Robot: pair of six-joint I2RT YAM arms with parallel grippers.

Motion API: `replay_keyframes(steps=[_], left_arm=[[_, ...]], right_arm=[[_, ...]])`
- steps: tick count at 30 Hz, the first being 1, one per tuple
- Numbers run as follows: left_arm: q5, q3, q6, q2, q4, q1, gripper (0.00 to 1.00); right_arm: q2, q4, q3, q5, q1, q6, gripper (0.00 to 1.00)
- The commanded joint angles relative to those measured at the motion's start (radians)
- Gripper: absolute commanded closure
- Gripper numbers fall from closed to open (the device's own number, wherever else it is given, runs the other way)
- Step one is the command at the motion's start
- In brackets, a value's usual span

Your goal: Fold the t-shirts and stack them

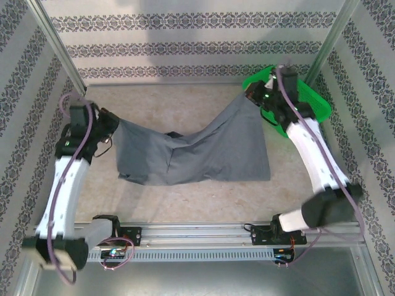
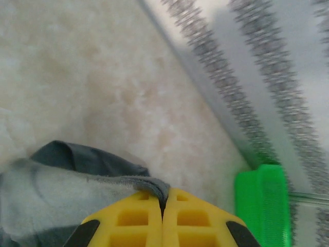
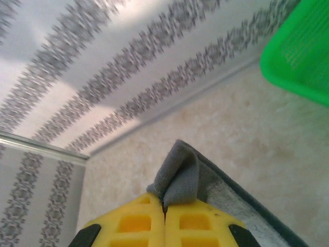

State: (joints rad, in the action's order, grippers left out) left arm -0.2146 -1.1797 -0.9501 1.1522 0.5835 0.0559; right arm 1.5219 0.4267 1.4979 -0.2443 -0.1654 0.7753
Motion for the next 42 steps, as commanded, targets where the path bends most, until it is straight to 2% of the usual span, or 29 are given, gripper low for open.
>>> replay_keyframes(steps=[1,6,10,12,15,18,22,26,29,31,32,33,35,36,38,42], left_arm=[[-0.103,-0.074,0.039,0.127,-0.202,0.071,1.0],[-0.185,-0.351,0.036,0.348,-0.258,0.155,1.0],[-0.205,-0.664,0.054,0.436,-0.163,0.195,1.0],[-0.209,-0.799,0.063,0.455,-0.108,0.209,1.0],[-0.21,-0.951,0.077,0.453,-0.018,0.228,1.0],[-0.189,-1.006,0.097,0.41,0.066,0.239,1.0],[-0.109,-0.886,0.124,0.271,0.159,0.241,1.0],[-0.039,-0.516,0.058,0.052,0.197,0.237,1.0],[0.005,-0.175,-0.009,-0.126,0.241,0.236,1.0],[-0.008,0.017,-0.029,-0.209,0.258,0.236,1.0],[-0.018,0.109,-0.032,-0.238,0.268,0.237,1.0],[-0.034,0.179,-0.028,-0.254,0.261,0.237,0.9],[-0.043,0.296,-0.001,-0.26,0.265,0.236,0.62],[-0.035,0.33,0.008,-0.258,0.274,0.236,0.54],[-0.016,0.374,0.025,-0.261,0.286,0.233,0.47],[-0.002,0.402,0.014,-0.3,0.32,0.2,0.46]], right_arm=[[0.156,-0.096,0.18,-0.108,0.013,0.02,1.0],[0.405,-0.03,0.573,-0.157,0.037,0.036,1.0],[0.506,0.044,0.882,-0.155,0.059,0.064,1.0],[0.521,0.069,0.98,-0.155,0.075,0.088,1.0],[0.473,0.075,0.999,-0.132,0.088,0.098,1.0],[0.359,0.062,0.875,-0.103,0.094,0.082,1.0],[0.146,0.01,0.527,-0.067,0.092,0.065,1.0],[-0.078,-0.004,0.101,0.006,0.089,0.069,1.0],[-0.188,0.016,-0.18,0.051,0.08,0.083,1.0],[-0.219,0.046,-0.324,0.071,0.077,0.092,1.0],[-0.217,0.05,-0.386,0.063,0.079,0.097,0.96],[-0.204,0.06,-0.428,0.055,0.081,0.097,0.87],[-0.154,0.095,-0.47,0.055,0.08,0.062,0.63],[-0.133,0.119,-0.472,0.063,0.079,0.048,0.57],[-0.094,0.173,-0.453,0.066,0.08,0.01,0.45],[-0.095,0.232,-0.435,0.114,0.054,-0.039,0.41]])
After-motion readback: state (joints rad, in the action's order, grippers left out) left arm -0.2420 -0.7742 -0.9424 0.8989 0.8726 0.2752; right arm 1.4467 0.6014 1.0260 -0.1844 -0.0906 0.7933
